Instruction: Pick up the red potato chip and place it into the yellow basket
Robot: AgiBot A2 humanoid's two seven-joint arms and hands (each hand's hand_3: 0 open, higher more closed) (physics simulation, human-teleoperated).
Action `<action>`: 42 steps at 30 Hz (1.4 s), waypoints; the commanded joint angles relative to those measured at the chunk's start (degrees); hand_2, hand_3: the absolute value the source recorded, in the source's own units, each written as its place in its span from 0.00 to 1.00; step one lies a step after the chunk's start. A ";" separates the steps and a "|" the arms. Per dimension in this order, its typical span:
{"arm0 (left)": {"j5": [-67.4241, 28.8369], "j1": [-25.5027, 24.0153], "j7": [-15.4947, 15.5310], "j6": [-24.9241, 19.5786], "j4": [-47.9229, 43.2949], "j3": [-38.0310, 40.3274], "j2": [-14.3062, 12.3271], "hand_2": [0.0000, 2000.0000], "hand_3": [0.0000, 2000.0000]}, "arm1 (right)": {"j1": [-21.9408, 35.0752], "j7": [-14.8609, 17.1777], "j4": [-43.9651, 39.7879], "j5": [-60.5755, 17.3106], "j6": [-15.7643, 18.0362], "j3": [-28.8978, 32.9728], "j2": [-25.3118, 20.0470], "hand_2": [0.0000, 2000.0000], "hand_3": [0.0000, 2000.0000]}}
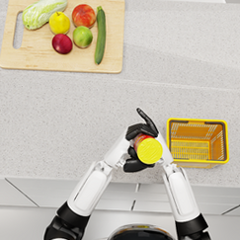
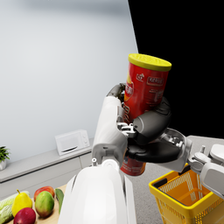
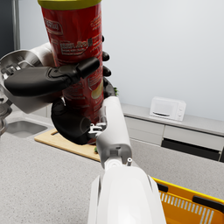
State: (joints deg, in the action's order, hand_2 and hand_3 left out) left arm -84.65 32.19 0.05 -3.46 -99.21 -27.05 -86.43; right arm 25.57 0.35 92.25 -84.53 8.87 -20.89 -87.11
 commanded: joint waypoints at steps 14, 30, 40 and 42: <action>0.47 -1.21 -0.04 3.14 -17.12 28.65 0.51 0.00 0.00 | 8.51 -0.49 -2.54 0.31 0.17 12.95 -2.57 1.00 1.00; 0.56 -3.44 -0.05 3.46 -3.78 41.14 0.44 0.00 0.00 | 2.22 10.25 0.52 0.42 -0.92 31.34 -2.35 1.00 1.00; 0.56 -2.69 -0.05 3.46 -2.33 41.52 1.26 0.00 0.00 | 2.11 13.75 3.71 0.45 -1.74 32.19 -2.30 0.00 0.00; 0.56 -0.41 -0.05 3.46 -1.57 41.30 2.35 0.00 0.00 | 6.04 6.89 3.26 0.45 -5.21 31.52 -0.98 0.00 0.00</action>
State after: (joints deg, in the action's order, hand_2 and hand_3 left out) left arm -84.09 29.31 0.00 0.00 -101.18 14.36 -85.08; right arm 28.15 5.20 94.94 -84.09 2.62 11.05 -89.11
